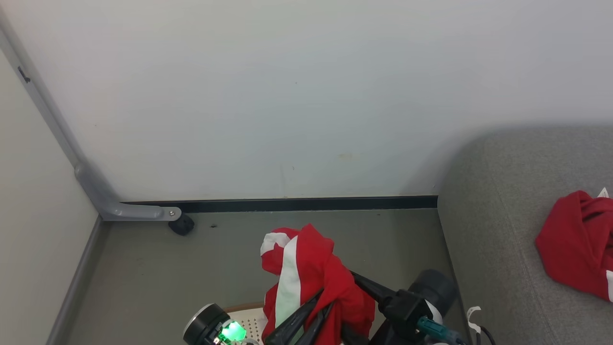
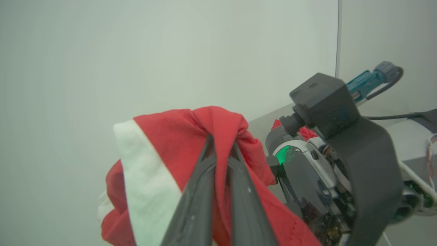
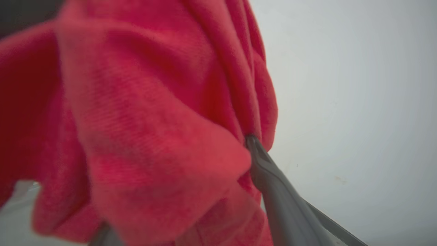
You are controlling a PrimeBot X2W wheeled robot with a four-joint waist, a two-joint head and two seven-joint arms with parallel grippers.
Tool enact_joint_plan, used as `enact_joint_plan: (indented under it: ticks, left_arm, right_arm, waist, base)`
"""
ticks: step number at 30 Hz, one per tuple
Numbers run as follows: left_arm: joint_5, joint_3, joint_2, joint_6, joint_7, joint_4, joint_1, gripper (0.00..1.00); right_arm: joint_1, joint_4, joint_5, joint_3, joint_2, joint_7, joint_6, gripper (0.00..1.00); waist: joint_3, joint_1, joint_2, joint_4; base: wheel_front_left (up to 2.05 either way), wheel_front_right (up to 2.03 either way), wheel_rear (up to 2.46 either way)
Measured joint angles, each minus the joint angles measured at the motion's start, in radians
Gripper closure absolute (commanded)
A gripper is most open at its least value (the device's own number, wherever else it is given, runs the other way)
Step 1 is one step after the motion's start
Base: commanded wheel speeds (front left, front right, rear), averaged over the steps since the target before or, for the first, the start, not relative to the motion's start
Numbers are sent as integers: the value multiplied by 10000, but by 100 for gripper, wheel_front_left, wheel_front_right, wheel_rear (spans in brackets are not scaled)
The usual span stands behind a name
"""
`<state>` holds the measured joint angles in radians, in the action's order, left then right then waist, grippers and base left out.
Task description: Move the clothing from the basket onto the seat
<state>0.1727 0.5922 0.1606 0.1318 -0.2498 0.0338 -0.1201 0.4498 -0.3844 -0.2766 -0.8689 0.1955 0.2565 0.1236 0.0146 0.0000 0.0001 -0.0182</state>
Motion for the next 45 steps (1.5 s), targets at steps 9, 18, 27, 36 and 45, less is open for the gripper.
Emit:
enact_joint_plan:
  ticks: [9, 18, 27, 36, 45]
  left_arm:
    - [115, 391, 29, 0, 0, -2, 0, 100]
    - [186, 677, 65, 0, 0, -4, -6, 100]
    - [199, 516, 115, 0, 0, -23, -5, 100]
    - [242, 52, -73, 0, 0, -192, 3, 100]
    - [242, -318, -349, -10, 0, -341, 14, 0]
  right_arm:
    - [-124, -17, -52, 328, -485, 0, 0, 0]
    - [-127, -117, -123, 683, -813, 0, 0, 100]
    - [-548, -186, -407, 1319, -849, 0, 0, 100]
    - [-745, -201, -500, 1904, -855, 0, 0, 100]
    - [-760, -117, -520, 2251, -857, 0, 0, 100]
  waist:
    - [11, 0, 0, 14]
    - [27, 0, 0, 82]
    - [17, 0, 0, 145]
    - [41, 0, 0, 130]
    - [47, 0, 0, 125]
  base:
    - [0, 0, 0]
    - [0, 0, 0]
    - [0, 0, 0]
    - [0, 0, 0]
    - [0, 0, 0]
